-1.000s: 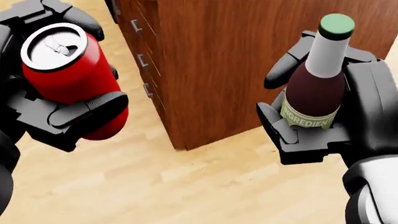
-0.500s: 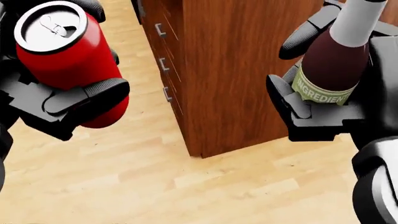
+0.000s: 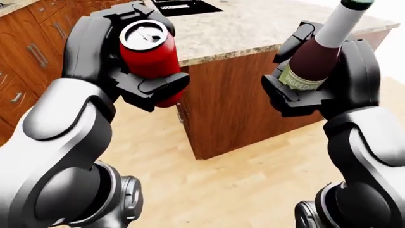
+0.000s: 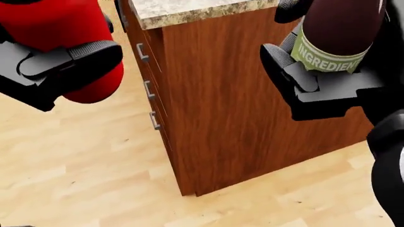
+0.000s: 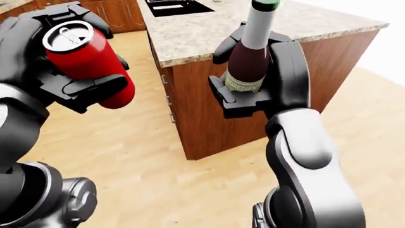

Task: Move the drinks to the dining counter.

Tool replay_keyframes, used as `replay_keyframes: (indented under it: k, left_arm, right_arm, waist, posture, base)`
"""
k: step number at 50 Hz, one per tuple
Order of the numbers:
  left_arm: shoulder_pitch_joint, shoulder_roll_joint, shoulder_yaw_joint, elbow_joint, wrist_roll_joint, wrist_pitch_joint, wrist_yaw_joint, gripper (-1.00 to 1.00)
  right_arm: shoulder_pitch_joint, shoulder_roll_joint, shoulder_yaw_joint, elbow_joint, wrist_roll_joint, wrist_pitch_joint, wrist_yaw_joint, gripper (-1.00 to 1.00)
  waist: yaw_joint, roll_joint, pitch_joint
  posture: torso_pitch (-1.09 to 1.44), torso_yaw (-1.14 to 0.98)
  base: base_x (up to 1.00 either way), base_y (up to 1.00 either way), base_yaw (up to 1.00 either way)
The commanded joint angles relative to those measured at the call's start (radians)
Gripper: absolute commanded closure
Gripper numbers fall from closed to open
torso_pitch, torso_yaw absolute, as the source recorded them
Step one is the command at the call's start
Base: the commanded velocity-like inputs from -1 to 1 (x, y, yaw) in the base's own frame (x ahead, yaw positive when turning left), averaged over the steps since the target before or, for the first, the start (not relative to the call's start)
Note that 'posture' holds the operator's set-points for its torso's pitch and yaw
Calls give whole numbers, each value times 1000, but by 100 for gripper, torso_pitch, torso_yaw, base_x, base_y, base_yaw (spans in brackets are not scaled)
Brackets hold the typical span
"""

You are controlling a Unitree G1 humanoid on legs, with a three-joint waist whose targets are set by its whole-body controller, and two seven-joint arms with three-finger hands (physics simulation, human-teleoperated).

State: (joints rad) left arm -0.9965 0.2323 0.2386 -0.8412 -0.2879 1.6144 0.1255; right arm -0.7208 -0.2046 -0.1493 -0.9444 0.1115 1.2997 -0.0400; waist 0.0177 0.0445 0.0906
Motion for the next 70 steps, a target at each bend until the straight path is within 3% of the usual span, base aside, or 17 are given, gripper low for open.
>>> replay_keyframes:
  k: [1, 9, 12, 14, 20, 24, 26, 27, 34, 36, 39, 45, 50, 58, 61, 62, 70]
  left_arm:
    - [-58, 5, -2, -12, 9, -15, -8, 100]
    - [-73, 19, 2, -19, 17, 0, -28, 100]
    - [-81, 20, 3, -15, 8, 0, -22, 100]
    - [-82, 24, 6, -15, -2, 0, -16, 100]
    - [-89, 37, 23, -12, -48, 0, 12, 100]
    - [-91, 45, 31, -7, -84, 0, 40, 100]
    - [-93, 48, 33, -4, -101, 0, 54, 100]
    - [-93, 49, 33, -4, -108, 0, 60, 100]
    - [-100, 71, 57, 4, -191, 0, 114, 100]
    - [-102, 79, 66, 8, -218, 0, 132, 100]
    - [-102, 90, 81, 11, -259, 0, 157, 100]
    - [-106, 113, 107, 20, -351, 0, 222, 100]
    - [-109, 119, 115, 26, -401, 0, 263, 100]
    - [-116, 132, 120, 40, -523, 0, 364, 100]
    - [-125, 142, 123, 51, -574, 0, 406, 100]
    - [-131, 146, 123, 56, -595, 0, 423, 100]
    - [-138, 168, 134, 71, -715, 0, 515, 100]
  right_arm:
    - [-48, -16, -24, -32, 1, -28, -14, 100]
    - [-59, -20, -19, -35, 18, -20, -28, 100]
    - [-64, -23, -19, -36, 24, -16, -33, 100]
    - [-62, -24, -21, -34, 28, -19, -33, 100]
    - [-84, -25, -26, -49, 47, -1, -43, 100]
    - [-78, -29, -25, -34, 53, -19, -45, 100]
    - [-77, -28, -28, -33, 59, -19, -47, 100]
    - [-77, -29, -27, -34, 62, -19, -47, 100]
    - [-113, -39, -13, -42, 73, 12, -57, 100]
    - [-117, -39, 0, -43, 71, 15, -57, 100]
    - [-117, -36, 7, -42, 65, 14, -54, 100]
    - [-133, -23, 12, -43, 58, 28, -48, 100]
    - [-139, -21, 8, -50, 59, 44, -39, 100]
    - [-159, -28, -21, -56, 66, 79, -35, 100]
    - [-155, -41, -22, -53, 65, 92, -33, 100]
    - [-157, -48, -27, -41, 62, 99, -32, 100]
    - [-174, -46, -33, 49, 81, 113, -31, 100]
  waist:
    - [-2, 5, -49]
    - [19, -14, -61]
    - [3, -99, -80]
    - [10, -94, -16]
    - [34, -125, -39]
    - [56, -33, -10]
    - [46, 89, -52]
    - [39, 31, -38]
    - [25, -4, 3]
    - [-3, -33, -65]
    - [-11, -132, -81]
    - [17, -102, -57]
    - [6, 62, -73]
    - [6, -40, -1]
    - [13, -114, -32]
    - [2, -65, -18]
    - [-22, -30, -43]
  posture:
    - [0, 0]
    - [0, 0]
    - [0, 0]
    - [0, 0]
    - [0, 0]
    - [0, 0]
    - [0, 0]
    - [0, 0]
    - [0, 0]
    - [0, 0]
    - [0, 0]
    - [0, 0]
    - [0, 0]
    - [0, 0]
    - [0, 0]
    - [0, 0]
    - [0, 0]
  base:
    - [84, -14, 0]
    - [84, -14, 0]
    - [79, -13, 0]
    - [77, -12, 0]
    - [29, 2, 12]
    - [0, 0, 100]
    - [0, 0, 100]
    - [0, 0, 100]
    - [0, 1, 14]
    - [-39, 23, 0]
    - [-60, 56, 0]
    - [-30, 54, 17]
    - [0, 0, 100]
    - [0, 0, 38]
    - [0, 0, 0]
    - [0, 0, 0]
    - [0, 0, 0]
